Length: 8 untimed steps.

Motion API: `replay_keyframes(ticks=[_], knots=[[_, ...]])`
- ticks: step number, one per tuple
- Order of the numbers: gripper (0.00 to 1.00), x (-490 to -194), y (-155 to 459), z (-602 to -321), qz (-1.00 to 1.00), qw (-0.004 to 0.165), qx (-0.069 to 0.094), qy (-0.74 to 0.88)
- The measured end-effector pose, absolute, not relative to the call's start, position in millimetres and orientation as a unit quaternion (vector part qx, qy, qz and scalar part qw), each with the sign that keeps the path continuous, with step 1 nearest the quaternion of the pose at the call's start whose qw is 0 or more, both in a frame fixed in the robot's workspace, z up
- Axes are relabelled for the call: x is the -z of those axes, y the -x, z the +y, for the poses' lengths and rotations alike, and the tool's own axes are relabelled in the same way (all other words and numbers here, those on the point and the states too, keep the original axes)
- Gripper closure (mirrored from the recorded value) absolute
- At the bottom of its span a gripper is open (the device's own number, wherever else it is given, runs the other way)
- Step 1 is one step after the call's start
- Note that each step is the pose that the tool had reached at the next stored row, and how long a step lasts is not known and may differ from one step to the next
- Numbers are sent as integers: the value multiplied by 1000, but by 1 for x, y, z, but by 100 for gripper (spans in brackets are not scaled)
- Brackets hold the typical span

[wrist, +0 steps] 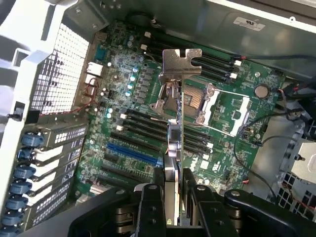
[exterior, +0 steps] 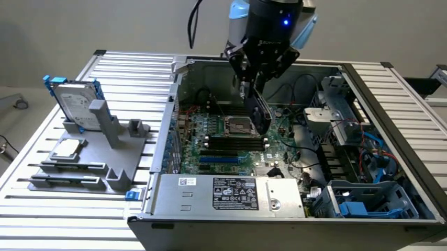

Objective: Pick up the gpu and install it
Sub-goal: 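Insert the gpu into the slot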

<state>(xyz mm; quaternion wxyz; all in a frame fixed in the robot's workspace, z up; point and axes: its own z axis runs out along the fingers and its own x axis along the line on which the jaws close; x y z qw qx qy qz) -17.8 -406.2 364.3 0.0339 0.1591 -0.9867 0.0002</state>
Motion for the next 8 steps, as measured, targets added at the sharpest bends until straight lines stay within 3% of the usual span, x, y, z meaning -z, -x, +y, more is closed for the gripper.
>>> replay_keyframes(ticks=[8], knots=[[74,-363,18,-406,-973,34,-2,-230]])
